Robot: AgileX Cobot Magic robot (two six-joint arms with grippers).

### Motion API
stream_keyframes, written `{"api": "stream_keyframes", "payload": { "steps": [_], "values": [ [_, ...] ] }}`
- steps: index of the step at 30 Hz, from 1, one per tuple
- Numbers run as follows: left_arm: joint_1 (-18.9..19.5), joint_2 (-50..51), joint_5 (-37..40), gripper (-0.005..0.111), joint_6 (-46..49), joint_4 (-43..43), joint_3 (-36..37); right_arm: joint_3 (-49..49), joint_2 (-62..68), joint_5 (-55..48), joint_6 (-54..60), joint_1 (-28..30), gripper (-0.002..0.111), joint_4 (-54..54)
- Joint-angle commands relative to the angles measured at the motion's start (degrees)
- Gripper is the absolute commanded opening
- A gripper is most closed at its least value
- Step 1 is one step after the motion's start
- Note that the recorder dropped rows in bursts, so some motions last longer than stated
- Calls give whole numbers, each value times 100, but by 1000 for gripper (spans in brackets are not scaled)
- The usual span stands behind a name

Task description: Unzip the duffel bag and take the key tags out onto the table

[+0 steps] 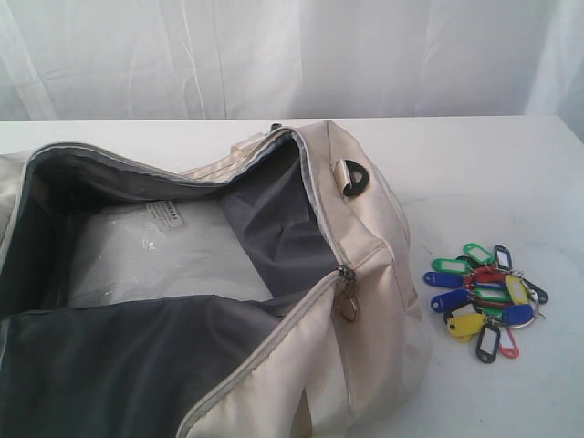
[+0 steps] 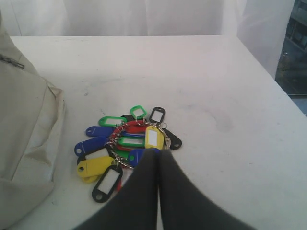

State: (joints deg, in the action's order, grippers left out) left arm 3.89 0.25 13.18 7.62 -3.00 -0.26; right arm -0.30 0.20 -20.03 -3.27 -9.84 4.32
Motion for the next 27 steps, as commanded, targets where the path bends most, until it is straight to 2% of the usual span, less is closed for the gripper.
{"api": "stream_keyframes", "payload": {
  "steps": [1,27],
  "values": [
    [6,-25,11,0,-8,0,26,30,-20,15,42,-90,0,35],
    [6,-25,11,0,-8,0,26,30,-20,15,42,52,0,20]
  ]
}}
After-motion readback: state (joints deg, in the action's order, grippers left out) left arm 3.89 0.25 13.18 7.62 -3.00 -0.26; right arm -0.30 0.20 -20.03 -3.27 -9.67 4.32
